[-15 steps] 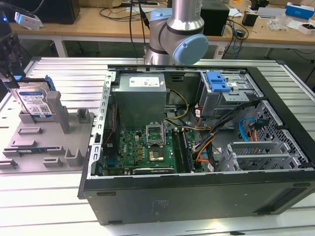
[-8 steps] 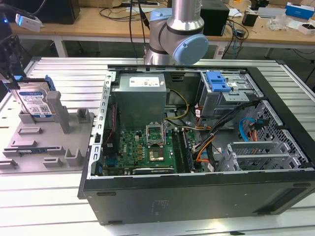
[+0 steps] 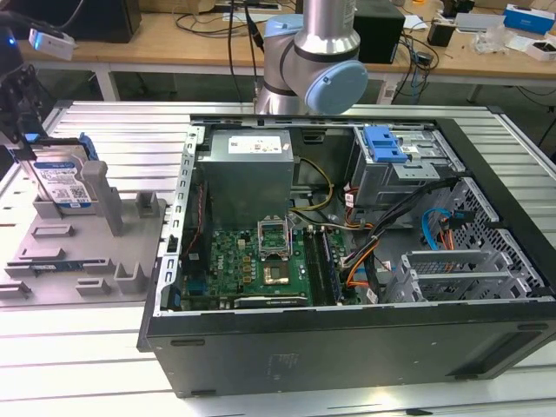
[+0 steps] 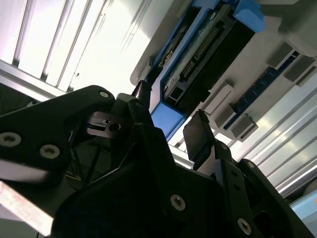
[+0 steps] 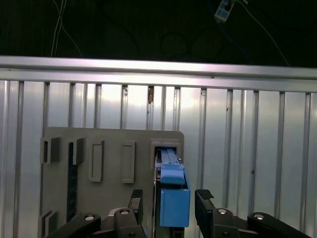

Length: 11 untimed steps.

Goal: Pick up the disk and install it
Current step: 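Pick up the disk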

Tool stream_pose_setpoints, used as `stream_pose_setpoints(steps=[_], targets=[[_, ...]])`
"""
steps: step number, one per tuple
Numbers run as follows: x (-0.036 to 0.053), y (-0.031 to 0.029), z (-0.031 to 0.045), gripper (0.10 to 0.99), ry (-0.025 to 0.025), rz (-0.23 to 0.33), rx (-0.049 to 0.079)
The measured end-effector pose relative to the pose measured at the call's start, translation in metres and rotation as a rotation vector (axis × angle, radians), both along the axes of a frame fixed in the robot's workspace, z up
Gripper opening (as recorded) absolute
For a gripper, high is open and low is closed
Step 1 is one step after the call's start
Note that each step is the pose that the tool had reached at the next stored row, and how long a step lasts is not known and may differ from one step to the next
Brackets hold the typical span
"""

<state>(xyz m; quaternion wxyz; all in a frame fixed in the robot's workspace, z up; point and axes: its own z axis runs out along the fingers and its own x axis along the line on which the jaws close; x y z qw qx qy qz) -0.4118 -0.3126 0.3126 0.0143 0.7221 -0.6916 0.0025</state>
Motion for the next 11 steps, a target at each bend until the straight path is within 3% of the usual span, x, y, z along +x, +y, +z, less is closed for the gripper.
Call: stream_pose_setpoints(steps=[11], targets=[[-0.0002,0.0001,-0.0061,0.541,0.0001,-0.004,0.0]])
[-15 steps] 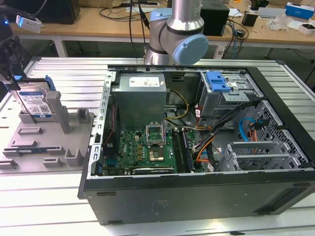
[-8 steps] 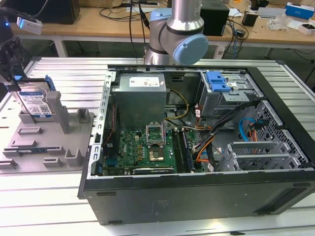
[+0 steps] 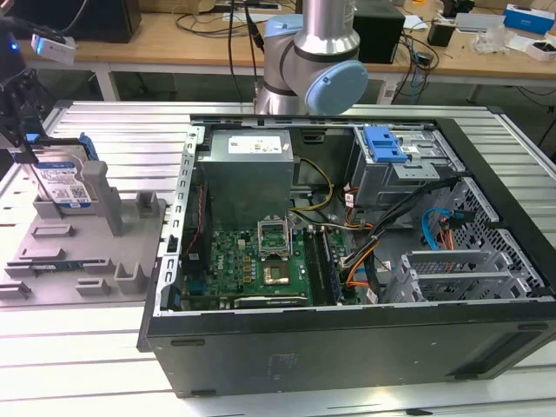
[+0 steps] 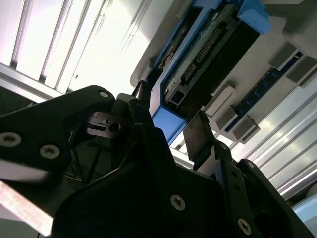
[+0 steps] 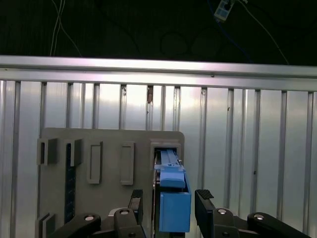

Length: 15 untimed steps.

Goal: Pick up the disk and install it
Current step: 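Pick up the disk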

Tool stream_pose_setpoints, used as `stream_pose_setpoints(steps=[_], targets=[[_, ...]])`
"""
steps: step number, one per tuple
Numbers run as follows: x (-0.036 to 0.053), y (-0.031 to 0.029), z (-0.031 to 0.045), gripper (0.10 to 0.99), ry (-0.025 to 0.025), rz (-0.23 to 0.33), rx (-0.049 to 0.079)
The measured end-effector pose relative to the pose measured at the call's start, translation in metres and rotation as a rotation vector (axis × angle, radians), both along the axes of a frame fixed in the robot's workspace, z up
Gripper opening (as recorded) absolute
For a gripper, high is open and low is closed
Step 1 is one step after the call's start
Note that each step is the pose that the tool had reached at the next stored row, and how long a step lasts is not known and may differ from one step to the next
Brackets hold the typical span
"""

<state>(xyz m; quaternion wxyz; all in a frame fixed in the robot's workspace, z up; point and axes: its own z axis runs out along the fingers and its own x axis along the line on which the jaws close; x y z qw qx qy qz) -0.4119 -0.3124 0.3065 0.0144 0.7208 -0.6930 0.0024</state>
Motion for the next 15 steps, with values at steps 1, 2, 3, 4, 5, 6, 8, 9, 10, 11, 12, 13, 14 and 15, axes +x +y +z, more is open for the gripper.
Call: stream_pose_setpoints(steps=[1,2,3,4,5,6,8,9,10,11,12,13,14,15], targets=[[0.0,0.0,-0.0004,0.541,0.0,0.0,0.0],[0.0,0.0001,-0.0008,0.541,0.0,-0.001,0.0],[-0.0001,0.0003,-0.0012,0.541,0.0001,-0.001,0.0],[-0.0002,0.0007,-0.0015,0.541,0.0,-0.001,0.0],[-0.0002,0.0014,-0.0018,0.541,-0.0001,-0.001,0.0],[-0.0001,0.002,-0.002,0.541,0.0,-0.001,0.0],[-0.0006,0.003,-0.0029,0.541,0.0001,-0.001,0.0],[-0.0011,0.0031,-0.0033,0.541,-0.0001,-0.002,0.0],[-0.0016,0.0031,-0.0036,0.541,-0.0001,-0.002,0.0],[-0.0018,0.0031,-0.0039,0.541,-0.0002,-0.002,0.0],[-0.0021,0.0031,-0.0042,0.541,-0.0003,-0.002,0.0],[-0.0023,0.0031,-0.0044,0.541,0.0,-0.002,0.0],[-0.0024,0.0031,-0.0045,0.541,0.0002,-0.002,0.0],[-0.0024,0.0031,-0.0047,0.541,0.0002,-0.003,0.0]])
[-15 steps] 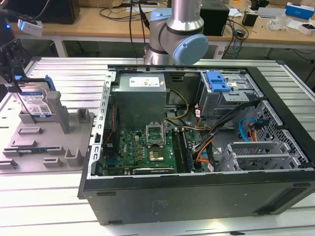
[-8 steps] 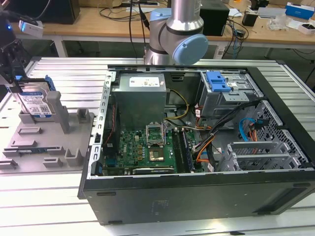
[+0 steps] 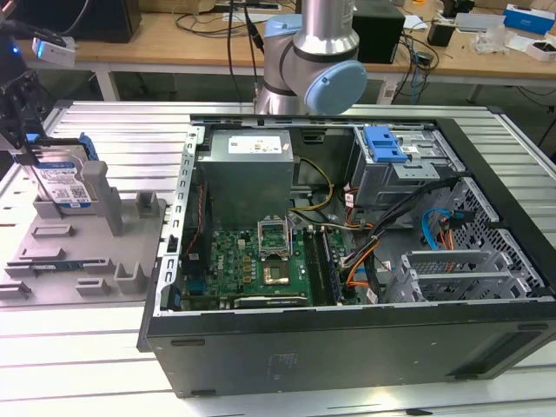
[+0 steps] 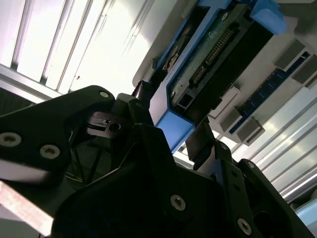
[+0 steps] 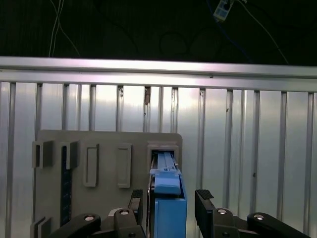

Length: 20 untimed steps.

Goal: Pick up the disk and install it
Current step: 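Pick up the disk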

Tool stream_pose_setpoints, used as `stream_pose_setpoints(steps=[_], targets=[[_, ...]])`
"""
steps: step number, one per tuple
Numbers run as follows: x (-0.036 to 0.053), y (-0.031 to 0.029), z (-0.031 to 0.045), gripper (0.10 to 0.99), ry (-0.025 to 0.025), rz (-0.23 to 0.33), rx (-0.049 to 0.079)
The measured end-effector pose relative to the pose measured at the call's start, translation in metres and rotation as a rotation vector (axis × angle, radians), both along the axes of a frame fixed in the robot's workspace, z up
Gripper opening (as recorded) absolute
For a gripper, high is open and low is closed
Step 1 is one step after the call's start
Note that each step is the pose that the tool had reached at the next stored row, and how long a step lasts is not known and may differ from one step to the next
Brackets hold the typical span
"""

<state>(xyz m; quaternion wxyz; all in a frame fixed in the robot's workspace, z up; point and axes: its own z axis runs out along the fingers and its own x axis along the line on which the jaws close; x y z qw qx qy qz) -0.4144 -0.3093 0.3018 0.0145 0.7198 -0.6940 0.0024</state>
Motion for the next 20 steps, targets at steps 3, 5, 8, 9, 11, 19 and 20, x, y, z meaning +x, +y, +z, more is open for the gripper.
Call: stream_pose_setpoints(steps=[3,5,8,9,11,19,20], targets=[[0.0,-0.0002,-0.0005,0.541,-0.0003,-0.005,0.0],[0.0001,-0.0009,-0.0008,0.541,-0.0005,-0.008,0.0],[0.0,-0.0019,-0.0013,0.541,-0.0004,-0.014,0.0],[0.0,-0.002,-0.0014,0.541,-0.0002,-0.016,0.0],[0.0,-0.0023,-0.0017,0.541,-0.0001,-0.019,0.0],[0.0001,-0.0043,-0.0032,0.455,-0.0002,-0.032,0.0],[0.0001,-0.0045,-0.0033,0.455,-0.0003,-0.033,0.0]])
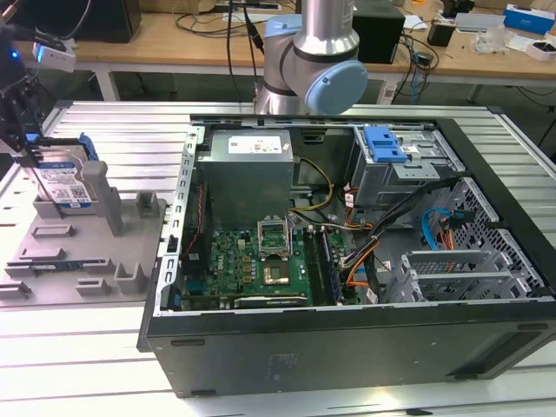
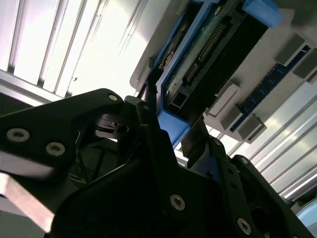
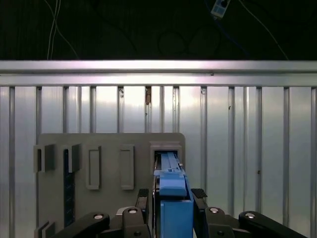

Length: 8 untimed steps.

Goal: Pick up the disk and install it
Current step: 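Pick up the disk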

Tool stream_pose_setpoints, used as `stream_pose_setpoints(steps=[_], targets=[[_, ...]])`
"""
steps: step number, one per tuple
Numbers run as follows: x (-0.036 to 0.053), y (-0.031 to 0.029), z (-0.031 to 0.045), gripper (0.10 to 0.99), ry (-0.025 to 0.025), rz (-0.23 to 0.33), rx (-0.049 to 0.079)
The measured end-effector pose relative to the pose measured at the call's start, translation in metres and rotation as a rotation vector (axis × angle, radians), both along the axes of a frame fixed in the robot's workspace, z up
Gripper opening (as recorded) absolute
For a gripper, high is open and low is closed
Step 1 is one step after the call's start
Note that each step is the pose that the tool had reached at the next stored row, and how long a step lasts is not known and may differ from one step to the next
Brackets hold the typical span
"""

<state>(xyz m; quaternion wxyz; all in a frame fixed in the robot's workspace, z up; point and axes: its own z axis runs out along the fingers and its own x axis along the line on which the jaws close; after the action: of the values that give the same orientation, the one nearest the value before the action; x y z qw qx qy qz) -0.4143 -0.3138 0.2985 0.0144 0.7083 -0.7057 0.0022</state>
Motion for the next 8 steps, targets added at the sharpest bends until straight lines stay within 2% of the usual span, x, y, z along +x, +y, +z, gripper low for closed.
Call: stream_pose_setpoints(steps=[8], targets=[[0.0004,-0.0002,-0.0003,0.455,0.0001,-0.002,0.0]])
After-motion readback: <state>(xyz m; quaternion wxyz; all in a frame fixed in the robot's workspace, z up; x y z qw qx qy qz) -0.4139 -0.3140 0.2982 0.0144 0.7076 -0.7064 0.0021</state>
